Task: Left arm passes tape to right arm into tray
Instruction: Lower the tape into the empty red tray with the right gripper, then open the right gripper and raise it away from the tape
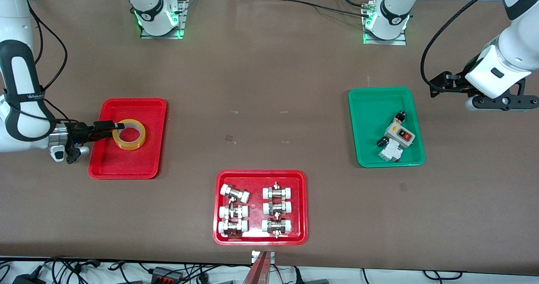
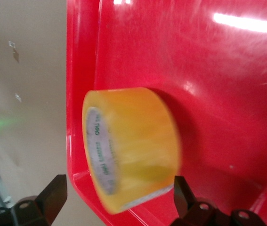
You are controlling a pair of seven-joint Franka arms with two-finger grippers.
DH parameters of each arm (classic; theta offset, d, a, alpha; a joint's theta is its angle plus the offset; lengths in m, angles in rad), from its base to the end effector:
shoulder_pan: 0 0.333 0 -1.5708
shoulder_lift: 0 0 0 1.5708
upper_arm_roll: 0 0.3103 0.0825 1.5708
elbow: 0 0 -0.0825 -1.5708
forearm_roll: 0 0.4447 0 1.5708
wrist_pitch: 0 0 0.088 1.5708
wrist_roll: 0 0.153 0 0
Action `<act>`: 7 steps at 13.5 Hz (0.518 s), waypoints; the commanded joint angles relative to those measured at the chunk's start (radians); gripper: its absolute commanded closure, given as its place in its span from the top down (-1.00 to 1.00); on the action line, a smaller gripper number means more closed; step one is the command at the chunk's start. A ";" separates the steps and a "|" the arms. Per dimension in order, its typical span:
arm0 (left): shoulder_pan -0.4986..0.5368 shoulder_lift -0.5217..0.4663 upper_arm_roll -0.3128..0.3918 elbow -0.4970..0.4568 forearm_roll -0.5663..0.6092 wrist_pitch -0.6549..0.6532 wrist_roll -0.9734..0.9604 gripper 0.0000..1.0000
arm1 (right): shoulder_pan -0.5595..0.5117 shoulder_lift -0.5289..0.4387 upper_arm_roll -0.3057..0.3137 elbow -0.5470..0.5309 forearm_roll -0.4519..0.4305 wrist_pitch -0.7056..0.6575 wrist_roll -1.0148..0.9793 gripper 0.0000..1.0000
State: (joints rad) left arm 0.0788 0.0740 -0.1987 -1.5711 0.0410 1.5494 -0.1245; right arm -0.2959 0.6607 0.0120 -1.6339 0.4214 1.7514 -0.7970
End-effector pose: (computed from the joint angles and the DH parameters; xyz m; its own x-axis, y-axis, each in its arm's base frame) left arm 0.6241 -0.0656 0.5258 0.9959 0.0051 -0.0901 0.0017 -0.9993 -0.0378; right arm 0.6371 -0.1286 0.1275 0.9230 0.3562 -0.1458 0.2049 -0.7754 -0.5974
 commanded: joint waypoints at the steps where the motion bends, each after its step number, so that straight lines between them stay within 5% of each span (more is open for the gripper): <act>1: 0.007 0.003 -0.001 0.009 -0.013 -0.003 0.022 1.00 | 0.017 -0.049 0.000 -0.015 -0.065 0.026 0.004 1.00; 7: 0.003 0.003 -0.001 0.010 -0.015 -0.003 0.022 1.00 | 0.096 -0.219 0.005 0.025 -0.236 0.020 0.298 1.00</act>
State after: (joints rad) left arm 0.0784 0.0743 -0.1987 -1.5714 0.0406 1.5494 -0.1245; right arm -0.2441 0.5297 0.0143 -1.6112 0.2355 1.7728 -0.6319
